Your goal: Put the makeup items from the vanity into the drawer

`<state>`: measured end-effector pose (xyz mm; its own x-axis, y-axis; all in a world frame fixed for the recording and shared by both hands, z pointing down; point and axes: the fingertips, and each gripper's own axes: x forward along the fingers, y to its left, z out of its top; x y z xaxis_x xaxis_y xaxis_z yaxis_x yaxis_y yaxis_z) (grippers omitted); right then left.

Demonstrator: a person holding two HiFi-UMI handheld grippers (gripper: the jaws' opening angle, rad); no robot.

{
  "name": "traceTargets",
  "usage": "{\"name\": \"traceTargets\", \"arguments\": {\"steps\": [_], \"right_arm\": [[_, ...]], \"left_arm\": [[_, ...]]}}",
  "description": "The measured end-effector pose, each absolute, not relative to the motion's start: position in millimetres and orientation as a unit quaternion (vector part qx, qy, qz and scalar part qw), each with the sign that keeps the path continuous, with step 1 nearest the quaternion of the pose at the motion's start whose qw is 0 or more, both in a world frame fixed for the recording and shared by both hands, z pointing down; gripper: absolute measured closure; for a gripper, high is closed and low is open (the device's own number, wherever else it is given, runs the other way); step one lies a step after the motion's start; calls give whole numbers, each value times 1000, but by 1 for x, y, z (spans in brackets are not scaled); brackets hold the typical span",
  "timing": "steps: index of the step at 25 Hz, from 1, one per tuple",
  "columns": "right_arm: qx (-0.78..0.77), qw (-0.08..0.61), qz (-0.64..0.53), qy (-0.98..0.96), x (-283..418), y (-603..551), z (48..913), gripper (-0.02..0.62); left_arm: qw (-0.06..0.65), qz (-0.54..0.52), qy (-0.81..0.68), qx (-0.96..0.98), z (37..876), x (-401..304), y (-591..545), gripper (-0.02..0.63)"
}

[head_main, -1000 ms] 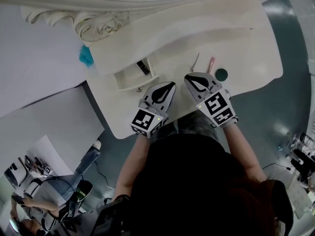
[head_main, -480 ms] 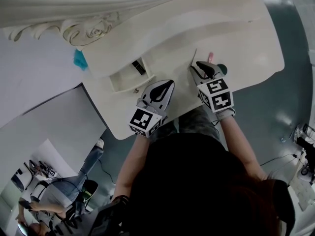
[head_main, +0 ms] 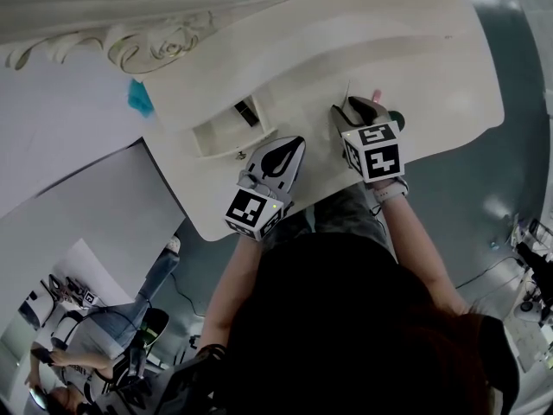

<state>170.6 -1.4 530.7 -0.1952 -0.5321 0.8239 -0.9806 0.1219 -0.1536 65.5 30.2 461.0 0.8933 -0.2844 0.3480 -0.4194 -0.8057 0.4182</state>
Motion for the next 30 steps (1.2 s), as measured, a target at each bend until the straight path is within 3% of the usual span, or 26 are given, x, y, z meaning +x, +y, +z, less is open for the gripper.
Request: {"name": "traceTargets", "arguments": {"steps": [2, 7, 18, 30], "right_arm": [[549, 342, 338, -683, 172, 0, 532, 488], [527, 370, 315, -697, 165, 1, 531, 539], [511, 328, 322, -726, 150, 2, 510, 545], [433, 280, 273, -812, 70, -18, 452, 545]], "left_arm": [[251, 135, -189, 940, 462, 65, 31, 592], [253, 131, -191, 939, 461, 65, 32, 592], [253, 127, -202, 938, 460, 58, 31, 592], [244, 106, -237, 934, 448, 36, 24, 592]]}}
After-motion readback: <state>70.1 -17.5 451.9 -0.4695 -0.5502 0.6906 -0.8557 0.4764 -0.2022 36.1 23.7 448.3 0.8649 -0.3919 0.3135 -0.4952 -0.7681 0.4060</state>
